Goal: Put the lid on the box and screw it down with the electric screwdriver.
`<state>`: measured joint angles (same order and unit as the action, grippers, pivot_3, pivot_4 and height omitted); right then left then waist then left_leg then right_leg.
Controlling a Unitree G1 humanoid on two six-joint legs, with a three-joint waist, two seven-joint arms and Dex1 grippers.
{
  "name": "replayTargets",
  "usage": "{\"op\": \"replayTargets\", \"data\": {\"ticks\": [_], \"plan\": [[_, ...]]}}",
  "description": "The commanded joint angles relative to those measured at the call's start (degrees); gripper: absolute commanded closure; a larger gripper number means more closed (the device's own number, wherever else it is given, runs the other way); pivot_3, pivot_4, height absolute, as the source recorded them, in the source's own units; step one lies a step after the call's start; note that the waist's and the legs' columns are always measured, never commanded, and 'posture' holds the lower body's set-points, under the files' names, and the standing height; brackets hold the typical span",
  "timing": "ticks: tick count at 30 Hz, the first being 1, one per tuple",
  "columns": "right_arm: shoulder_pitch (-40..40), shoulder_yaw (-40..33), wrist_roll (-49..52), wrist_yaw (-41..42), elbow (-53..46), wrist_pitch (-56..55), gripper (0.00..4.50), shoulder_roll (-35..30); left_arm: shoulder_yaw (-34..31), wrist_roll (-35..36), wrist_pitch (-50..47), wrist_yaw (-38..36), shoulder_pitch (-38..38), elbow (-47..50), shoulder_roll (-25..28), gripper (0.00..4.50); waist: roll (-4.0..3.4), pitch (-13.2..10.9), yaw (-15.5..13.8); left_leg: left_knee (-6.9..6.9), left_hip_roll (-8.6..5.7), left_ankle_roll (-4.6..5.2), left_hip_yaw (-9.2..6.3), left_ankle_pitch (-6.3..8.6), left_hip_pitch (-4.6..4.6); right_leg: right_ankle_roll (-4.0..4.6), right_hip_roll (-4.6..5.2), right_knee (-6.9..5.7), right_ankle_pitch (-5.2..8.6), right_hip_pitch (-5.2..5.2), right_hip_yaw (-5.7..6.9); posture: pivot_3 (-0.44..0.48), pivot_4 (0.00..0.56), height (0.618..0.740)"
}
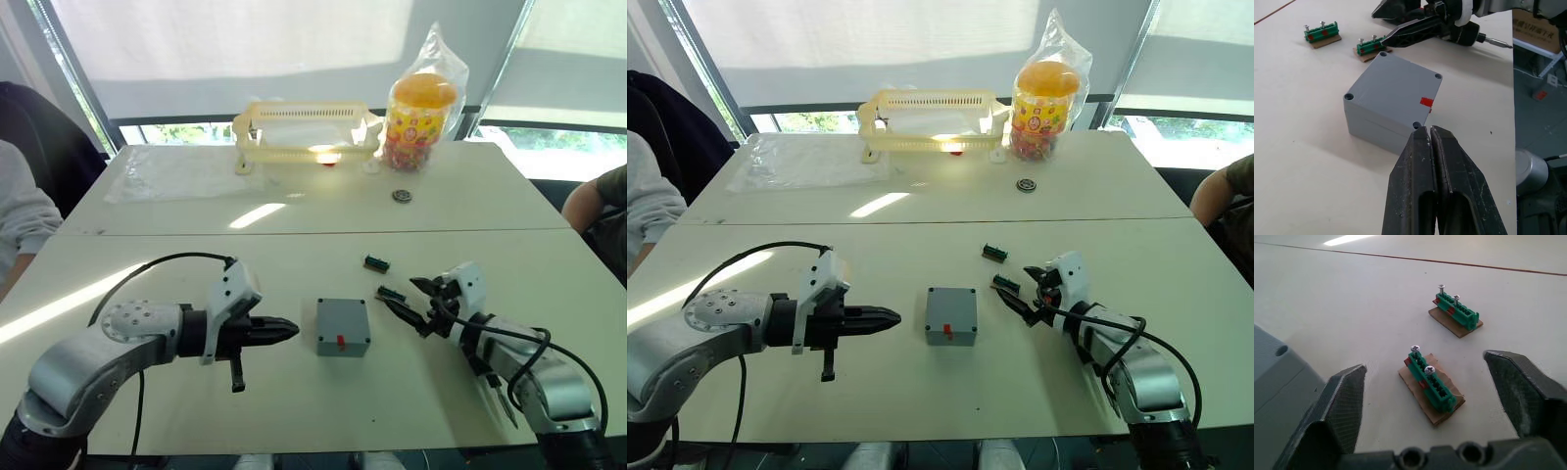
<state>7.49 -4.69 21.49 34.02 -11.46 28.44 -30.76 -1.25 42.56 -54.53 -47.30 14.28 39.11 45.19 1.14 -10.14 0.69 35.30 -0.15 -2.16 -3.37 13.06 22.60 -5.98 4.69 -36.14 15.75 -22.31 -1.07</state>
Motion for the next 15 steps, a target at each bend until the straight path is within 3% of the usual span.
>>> {"op": "replayTargets", "data": {"ticks": [1,2,15], "plan": [[1.76,0.0,-0.71,0.75,1.29,-2.56,2.29,0.48,-0.15,-0.28,1.41,0.29,0.47,0.37,0.76,4.5,0.0,0.0,0.0,0.0,0.0,0.0,0.0,0.0,0.0,0.0,0.0,0.0,0.0,0.0,0.0,0.0,0.15,0.74],[1.92,0.15,-1.05,0.96,1.83,-3.0,2.76,0.48,-0.07,-0.33,1.48,0.38,0.44,0.32,0.8,4.5,0.0,0.0,0.01,0.0,0.0,0.0,0.0,0.0,0.0,0.0,0.0,0.0,0.0,0.0,0.0,0.0,0.15,0.74],[3.35,1.49,-2.84,2.11,5.4,-5.05,2.76,1.09,1.36,-2.03,2.95,1.38,-0.46,-0.27,0.6,4.5,-0.01,-0.01,0.01,0.0,0.0,0.0,-0.01,0.0,0.0,0.0,0.0,-0.01,0.0,0.0,0.0,0.0,0.15,0.74]]}}
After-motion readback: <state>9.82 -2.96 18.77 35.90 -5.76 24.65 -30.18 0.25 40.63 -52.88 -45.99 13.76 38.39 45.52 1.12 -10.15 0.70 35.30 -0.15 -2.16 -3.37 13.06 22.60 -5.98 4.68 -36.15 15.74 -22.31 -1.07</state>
